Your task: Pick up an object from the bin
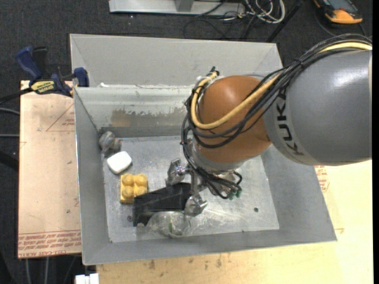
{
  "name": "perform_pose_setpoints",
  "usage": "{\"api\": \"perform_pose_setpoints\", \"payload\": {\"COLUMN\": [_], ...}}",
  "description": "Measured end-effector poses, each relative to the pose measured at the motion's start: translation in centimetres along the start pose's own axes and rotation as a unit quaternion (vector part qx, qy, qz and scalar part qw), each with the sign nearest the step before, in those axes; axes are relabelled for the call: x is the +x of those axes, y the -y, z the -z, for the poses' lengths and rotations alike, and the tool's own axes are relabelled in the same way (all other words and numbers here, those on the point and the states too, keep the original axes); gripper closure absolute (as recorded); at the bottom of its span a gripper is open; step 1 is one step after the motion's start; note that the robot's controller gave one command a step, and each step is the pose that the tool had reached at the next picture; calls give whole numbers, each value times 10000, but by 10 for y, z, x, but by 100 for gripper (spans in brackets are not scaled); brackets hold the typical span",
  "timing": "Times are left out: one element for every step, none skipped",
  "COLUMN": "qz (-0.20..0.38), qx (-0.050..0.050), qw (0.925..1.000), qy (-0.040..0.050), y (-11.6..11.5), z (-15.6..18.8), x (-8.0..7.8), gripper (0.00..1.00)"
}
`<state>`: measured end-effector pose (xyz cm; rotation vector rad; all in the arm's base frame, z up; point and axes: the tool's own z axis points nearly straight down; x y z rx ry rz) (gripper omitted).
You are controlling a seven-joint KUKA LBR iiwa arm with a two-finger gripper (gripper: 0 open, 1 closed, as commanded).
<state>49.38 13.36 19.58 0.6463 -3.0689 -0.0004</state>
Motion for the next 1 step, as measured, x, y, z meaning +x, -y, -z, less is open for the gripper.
{"api": "perform_pose_setpoints", "payload": {"qz": [98], "qx": [-1], "qw": [10000], "qy": [-9], "y": [4], "z": [56], "x": [-31], "gripper": [100]}}
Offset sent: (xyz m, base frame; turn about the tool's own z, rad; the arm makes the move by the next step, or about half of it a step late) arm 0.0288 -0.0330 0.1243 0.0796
